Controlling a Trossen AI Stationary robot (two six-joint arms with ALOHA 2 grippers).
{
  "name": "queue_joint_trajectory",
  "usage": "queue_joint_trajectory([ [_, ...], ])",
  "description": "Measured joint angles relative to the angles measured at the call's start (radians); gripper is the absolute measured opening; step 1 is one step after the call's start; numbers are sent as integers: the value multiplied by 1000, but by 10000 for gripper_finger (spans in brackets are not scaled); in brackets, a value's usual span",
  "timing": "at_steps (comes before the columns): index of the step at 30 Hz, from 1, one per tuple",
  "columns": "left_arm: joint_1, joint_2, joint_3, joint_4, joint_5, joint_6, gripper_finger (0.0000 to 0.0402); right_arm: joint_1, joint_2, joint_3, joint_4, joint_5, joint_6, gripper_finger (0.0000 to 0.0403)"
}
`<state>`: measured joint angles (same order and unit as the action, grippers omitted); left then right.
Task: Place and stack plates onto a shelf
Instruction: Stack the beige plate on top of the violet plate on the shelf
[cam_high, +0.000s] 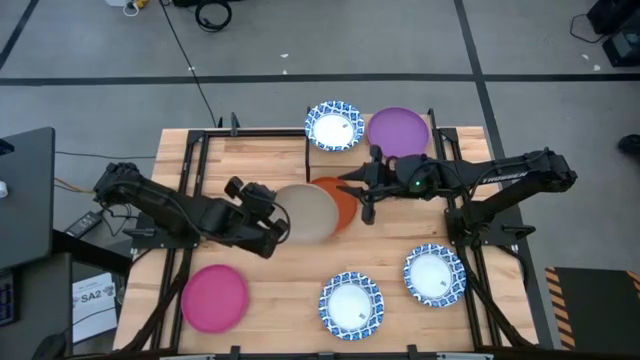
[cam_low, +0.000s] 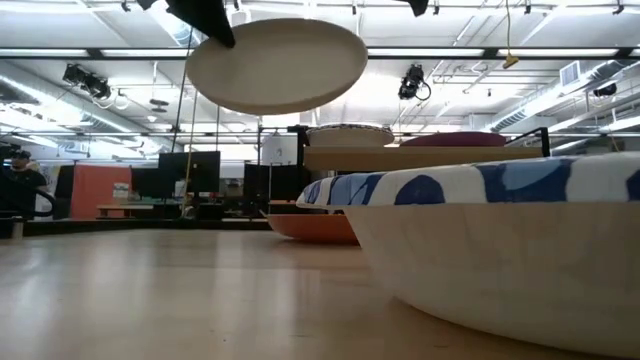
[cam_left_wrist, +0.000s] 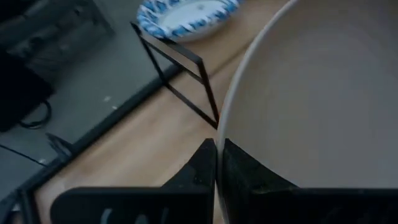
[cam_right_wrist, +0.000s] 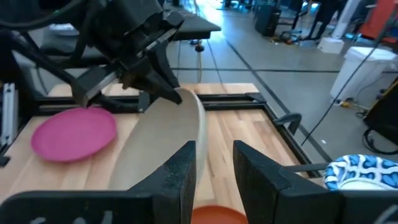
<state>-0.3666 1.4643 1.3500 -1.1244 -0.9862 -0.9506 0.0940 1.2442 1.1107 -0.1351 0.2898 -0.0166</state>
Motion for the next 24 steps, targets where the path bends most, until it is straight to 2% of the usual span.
queue_joint_trajectory([
  [4,40,0,0,0,-51,17,16,0,0,0,8,28,0,113],
  [13,105,1,0,12,-127,63,16,-4,0,0,7,173,0,113],
  [24,142,2,1,149,-202,195,16,-73,32,0,7,189,76,113],
])
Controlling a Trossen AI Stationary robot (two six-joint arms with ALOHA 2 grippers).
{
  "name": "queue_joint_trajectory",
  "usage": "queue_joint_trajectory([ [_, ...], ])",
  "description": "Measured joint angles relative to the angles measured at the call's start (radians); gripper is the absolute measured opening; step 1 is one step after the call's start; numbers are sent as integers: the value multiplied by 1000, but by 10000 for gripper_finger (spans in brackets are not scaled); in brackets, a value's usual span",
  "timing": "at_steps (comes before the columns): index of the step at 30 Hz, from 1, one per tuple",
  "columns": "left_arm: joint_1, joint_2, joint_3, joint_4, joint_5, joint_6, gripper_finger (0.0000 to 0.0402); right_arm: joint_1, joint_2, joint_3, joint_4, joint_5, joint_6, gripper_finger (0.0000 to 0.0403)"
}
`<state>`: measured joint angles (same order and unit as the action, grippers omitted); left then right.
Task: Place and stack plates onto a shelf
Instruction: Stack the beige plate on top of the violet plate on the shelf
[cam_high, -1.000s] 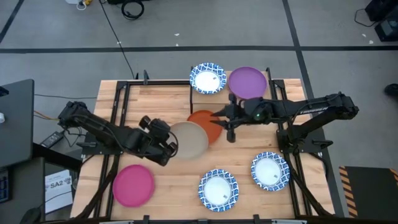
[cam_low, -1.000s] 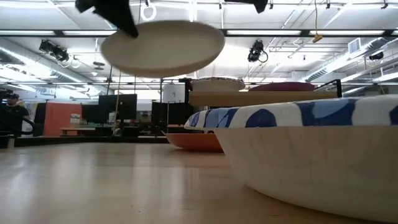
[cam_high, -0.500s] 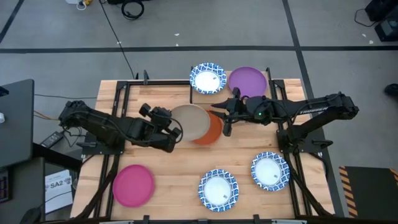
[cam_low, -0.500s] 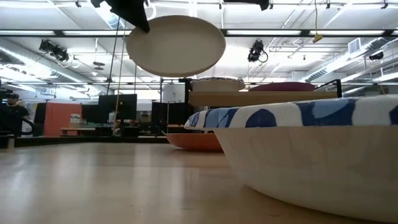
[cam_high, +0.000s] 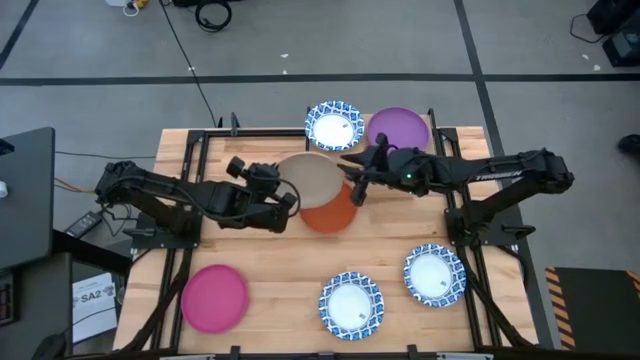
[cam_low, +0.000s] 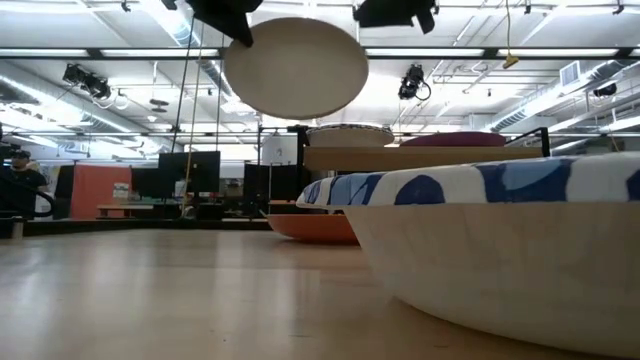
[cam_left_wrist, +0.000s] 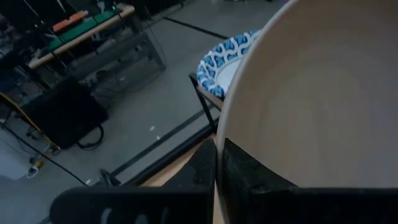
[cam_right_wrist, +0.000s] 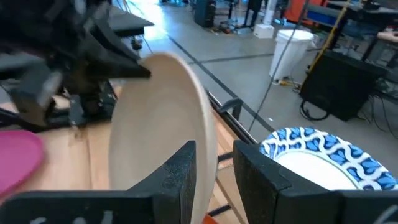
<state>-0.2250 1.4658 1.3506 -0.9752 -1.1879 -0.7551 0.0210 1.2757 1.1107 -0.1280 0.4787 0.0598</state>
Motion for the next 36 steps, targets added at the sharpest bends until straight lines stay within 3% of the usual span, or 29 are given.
queue_joint_trajectory([
  [11,4,0,0,173,-25,188,16,-62,82,0,31,-1,-10,110],
  [24,4,0,1,180,-24,191,16,-69,74,0,33,-7,-22,30],
  [36,9,0,1,185,21,191,43,-71,74,0,39,-7,-34,27],
])
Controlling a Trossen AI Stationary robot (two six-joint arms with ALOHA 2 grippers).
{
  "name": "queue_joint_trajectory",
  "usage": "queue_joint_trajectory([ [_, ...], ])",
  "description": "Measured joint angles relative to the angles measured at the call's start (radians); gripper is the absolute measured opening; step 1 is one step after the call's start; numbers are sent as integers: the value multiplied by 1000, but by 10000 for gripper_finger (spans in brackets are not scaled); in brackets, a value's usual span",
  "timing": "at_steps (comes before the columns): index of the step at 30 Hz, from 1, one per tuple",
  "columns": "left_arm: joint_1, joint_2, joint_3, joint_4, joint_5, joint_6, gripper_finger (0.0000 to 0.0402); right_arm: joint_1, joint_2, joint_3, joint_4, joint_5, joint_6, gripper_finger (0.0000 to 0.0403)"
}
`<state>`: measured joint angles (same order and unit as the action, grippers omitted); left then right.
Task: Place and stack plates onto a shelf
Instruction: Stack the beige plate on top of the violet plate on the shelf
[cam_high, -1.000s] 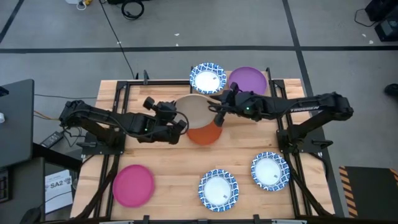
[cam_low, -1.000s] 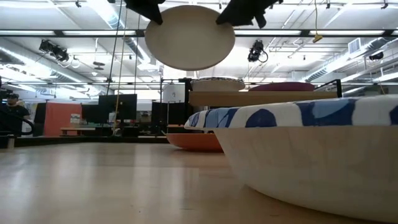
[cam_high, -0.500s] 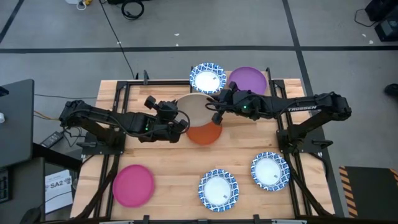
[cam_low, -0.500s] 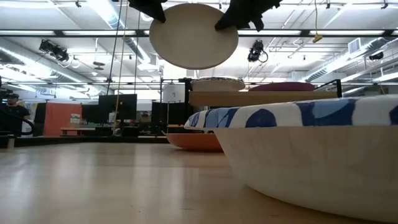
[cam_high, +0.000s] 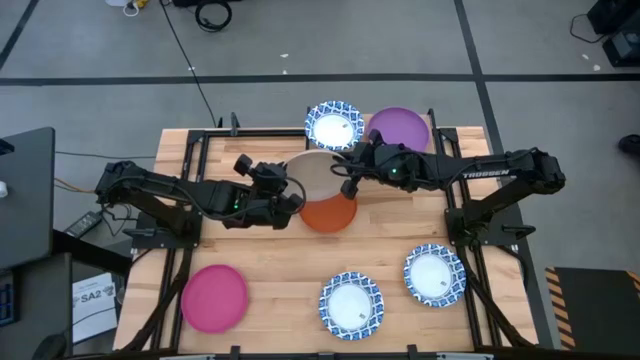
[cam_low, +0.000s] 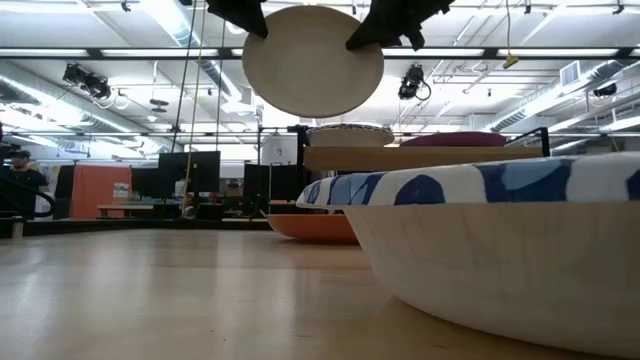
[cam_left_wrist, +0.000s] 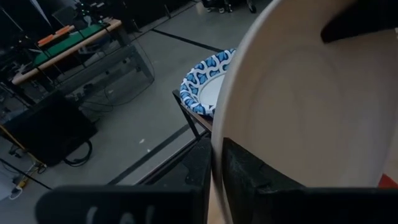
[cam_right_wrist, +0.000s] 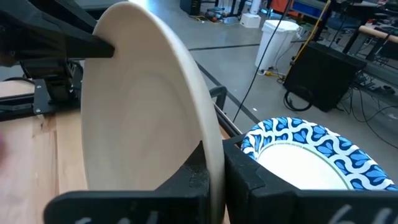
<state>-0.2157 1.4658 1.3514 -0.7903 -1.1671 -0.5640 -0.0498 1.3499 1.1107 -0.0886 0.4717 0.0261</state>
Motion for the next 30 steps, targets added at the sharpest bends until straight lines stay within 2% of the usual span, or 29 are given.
queue_joint_trajectory([
  [9,2,0,0,24,6,1,47,-32,-10,-1,0,-17,19,26],
  [13,12,0,0,24,23,1,66,-48,-24,-1,-8,-19,20,26],
  [22,66,0,0,22,151,1,138,-86,-69,-1,-50,-15,27,25],
  [30,80,0,0,21,280,1,153,-176,-173,0,-92,-12,38,25],
])
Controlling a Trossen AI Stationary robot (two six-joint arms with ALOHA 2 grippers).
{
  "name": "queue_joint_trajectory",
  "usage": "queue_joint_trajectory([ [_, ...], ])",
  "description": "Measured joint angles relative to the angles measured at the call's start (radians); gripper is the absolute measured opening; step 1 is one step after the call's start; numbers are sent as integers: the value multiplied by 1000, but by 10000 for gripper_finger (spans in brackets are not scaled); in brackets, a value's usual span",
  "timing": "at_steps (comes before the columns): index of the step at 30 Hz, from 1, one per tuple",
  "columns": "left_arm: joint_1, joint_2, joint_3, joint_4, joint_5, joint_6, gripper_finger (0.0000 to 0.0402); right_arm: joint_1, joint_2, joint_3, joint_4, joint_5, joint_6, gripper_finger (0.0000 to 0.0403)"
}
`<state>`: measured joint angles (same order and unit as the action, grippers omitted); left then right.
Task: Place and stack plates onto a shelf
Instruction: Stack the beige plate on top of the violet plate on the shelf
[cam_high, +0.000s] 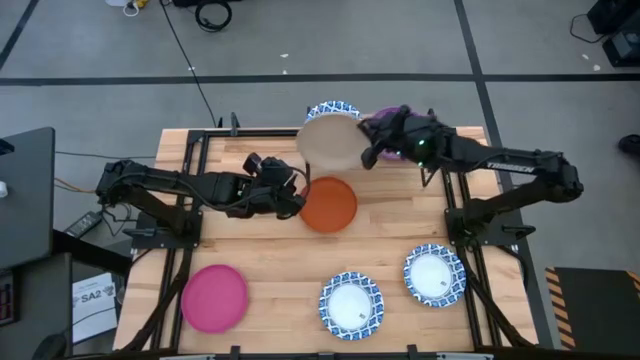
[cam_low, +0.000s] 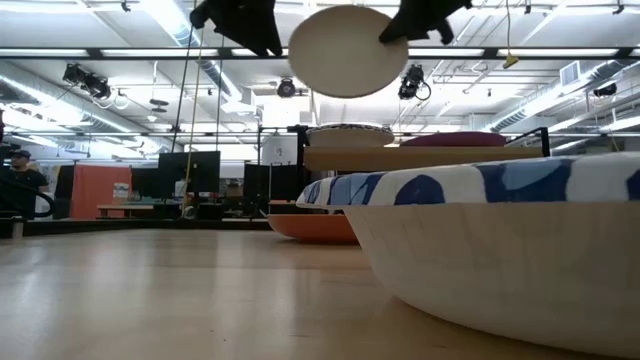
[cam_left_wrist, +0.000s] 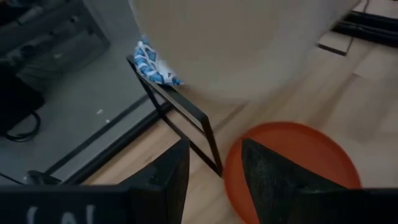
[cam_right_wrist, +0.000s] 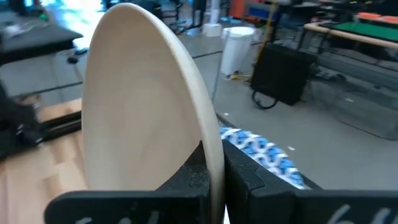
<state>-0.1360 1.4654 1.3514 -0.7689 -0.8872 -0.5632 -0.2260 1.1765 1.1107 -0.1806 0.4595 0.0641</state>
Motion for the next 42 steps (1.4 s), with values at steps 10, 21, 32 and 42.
queue_joint_trajectory([
  [10,0,0,0,0,23,0,153,-184,-190,0,-206,-3,90,26],
  [21,0,0,0,0,22,0,153,-361,-298,0,-437,-36,169,26],
  [32,0,0,0,0,21,-1,153,-555,-254,0,-512,-214,207,25],
  [42,0,0,-1,0,21,-2,153,-732,-191,0,-573,-380,208,25],
])
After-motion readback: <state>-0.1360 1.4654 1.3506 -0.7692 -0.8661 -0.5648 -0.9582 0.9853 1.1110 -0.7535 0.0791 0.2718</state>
